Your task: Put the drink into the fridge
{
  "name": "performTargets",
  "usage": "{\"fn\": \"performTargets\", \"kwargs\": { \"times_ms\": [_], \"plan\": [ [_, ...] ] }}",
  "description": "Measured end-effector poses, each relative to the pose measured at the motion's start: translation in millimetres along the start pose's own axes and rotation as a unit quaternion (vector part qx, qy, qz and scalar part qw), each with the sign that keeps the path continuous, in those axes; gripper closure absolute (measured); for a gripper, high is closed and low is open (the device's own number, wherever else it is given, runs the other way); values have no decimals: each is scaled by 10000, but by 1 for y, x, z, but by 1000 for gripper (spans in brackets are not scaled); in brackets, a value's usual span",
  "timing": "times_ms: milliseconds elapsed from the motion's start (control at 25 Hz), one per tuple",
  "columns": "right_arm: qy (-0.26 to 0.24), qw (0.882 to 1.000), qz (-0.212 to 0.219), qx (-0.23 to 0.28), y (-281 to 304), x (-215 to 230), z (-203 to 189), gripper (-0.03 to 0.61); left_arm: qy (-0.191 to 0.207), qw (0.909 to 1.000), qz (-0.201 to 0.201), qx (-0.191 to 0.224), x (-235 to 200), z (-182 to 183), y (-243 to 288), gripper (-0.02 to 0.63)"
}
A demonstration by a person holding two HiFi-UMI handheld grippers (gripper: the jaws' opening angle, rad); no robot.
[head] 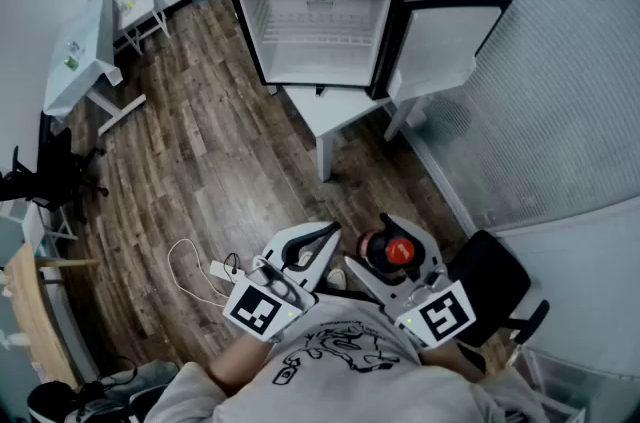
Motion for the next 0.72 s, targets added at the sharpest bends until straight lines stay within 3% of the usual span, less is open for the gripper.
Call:
{"fn": "performTargets", "kwargs": {
  "times_ms": [720],
  "plan": [
    [4, 9998, 166, 59, -3, 5, 5, 253, -46, 9999, 127, -13, 0, -4, 5, 611]
  ]
}}
Point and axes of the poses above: the fingertips, and each gripper's own axes: y forward along the fingers, x to its right, z out of its top, the point moved 3 cm from there along -y, backward along the fingers, and after that the axes turned 9 degrees about -y, right-handed, at the moved point
